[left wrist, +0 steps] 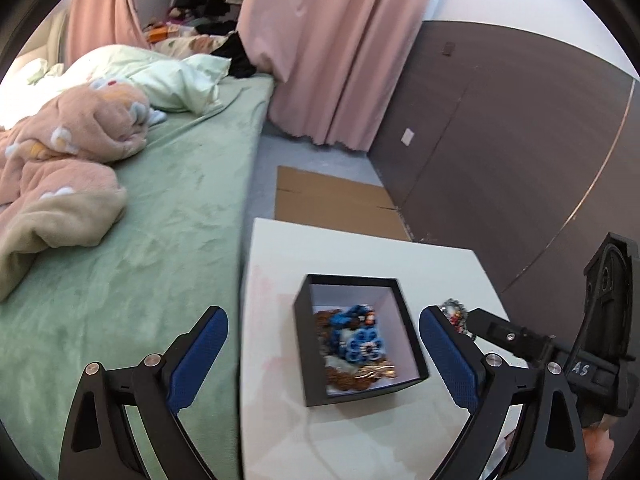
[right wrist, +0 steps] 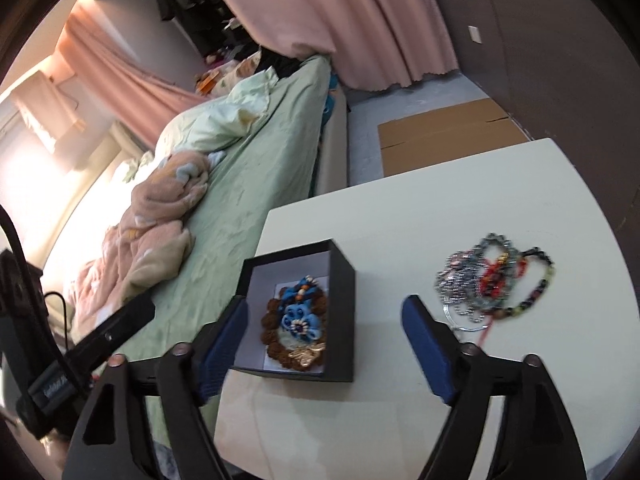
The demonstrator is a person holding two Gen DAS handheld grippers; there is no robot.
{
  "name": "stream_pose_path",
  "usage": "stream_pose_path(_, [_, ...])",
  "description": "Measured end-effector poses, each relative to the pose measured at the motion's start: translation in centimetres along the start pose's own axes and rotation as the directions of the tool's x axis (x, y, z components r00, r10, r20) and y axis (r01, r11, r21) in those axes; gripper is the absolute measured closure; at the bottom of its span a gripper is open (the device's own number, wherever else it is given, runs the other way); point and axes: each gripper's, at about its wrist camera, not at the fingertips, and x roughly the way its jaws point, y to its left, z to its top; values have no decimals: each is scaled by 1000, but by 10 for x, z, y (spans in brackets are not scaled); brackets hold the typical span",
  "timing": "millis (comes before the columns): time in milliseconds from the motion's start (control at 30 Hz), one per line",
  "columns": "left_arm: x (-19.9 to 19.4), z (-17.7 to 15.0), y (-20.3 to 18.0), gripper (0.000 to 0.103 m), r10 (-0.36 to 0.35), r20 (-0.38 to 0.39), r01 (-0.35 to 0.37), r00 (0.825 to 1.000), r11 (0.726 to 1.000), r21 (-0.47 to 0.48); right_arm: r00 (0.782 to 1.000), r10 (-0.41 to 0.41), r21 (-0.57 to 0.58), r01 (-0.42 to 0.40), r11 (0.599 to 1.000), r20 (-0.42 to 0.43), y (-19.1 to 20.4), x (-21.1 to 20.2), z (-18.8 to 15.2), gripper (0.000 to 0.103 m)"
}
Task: Organize jewelry
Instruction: 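Lower the butterfly brooch into the black box and open the right tool, then move the left tool to the beaded bracelets and close on them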
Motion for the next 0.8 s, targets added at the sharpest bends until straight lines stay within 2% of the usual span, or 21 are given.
stream_pose_path(33, [0, -1, -3, 6, -6, 6, 6, 1000, 1000, -1, 1000, 2, 12, -2, 1000, 7, -4, -4, 1, 11])
stream_pose_path(200, [2, -7, -17, 6, -44, 24, 45, 999, 999, -28, 999, -13, 48, 11, 999, 43, -22, -24, 2, 9])
stream_pose_path(300, [4, -12, -26, 6, -101, 28, 103, 994, 992, -69, 998, -18, 76, 13, 997, 59, -35, -34, 3, 0])
stream_pose_path(567, [6, -17, -48, 6, -160, 25, 161, 987, 985, -67, 993, -46, 118, 33, 993, 109, -62, -61, 2, 0])
stream_pose_path(800, [15, -18, -68, 6, -186, -22, 186, 982, 982, -26, 989, -61, 135, 43, 990, 133, -80, -74, 1, 0])
